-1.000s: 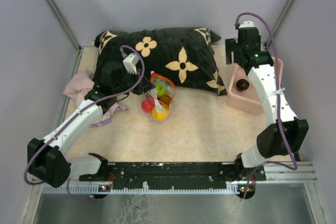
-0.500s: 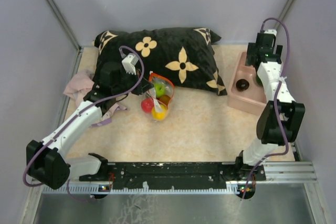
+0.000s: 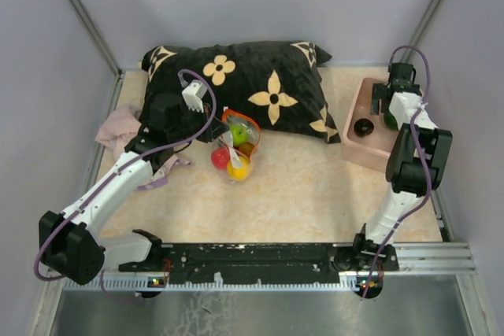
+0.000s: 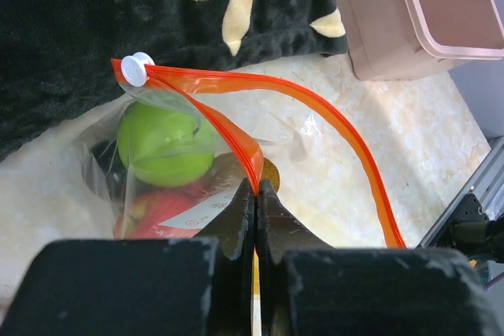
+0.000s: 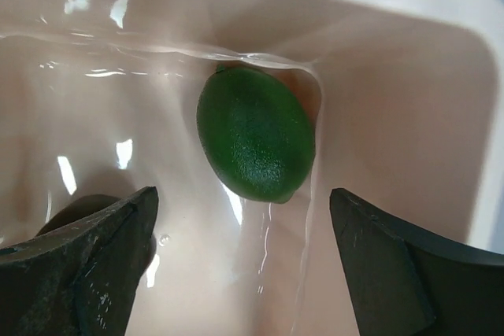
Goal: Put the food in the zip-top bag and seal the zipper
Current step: Pick up the fake fruit from the bin.
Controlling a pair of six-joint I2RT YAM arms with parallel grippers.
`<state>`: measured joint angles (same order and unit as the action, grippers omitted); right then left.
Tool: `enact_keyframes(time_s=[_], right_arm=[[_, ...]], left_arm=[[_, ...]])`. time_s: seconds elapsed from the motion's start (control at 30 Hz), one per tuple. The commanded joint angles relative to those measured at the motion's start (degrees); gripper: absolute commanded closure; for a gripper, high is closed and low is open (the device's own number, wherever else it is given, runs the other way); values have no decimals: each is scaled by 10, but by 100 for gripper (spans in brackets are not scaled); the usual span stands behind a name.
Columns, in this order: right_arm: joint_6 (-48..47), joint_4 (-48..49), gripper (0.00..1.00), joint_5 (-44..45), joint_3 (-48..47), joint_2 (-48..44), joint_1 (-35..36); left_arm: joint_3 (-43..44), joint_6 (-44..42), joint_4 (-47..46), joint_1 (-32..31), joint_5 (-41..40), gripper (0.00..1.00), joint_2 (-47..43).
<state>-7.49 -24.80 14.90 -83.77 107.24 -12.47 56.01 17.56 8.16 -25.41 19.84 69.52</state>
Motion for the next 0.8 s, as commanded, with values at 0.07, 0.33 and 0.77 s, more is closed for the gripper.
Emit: enact_keyframes(time_s=[0.07, 0.33, 0.77], right_arm=[[-23, 26, 10, -15, -30, 39, -17], [-20, 38, 10, -64, -24, 72, -38], [5, 41, 11, -147, -49, 119, -43]], left_arm=[[9, -13, 0, -2, -3, 100, 3], [14, -17, 9, -3, -4, 100, 6], [16, -9, 17, -2, -3, 100, 4]])
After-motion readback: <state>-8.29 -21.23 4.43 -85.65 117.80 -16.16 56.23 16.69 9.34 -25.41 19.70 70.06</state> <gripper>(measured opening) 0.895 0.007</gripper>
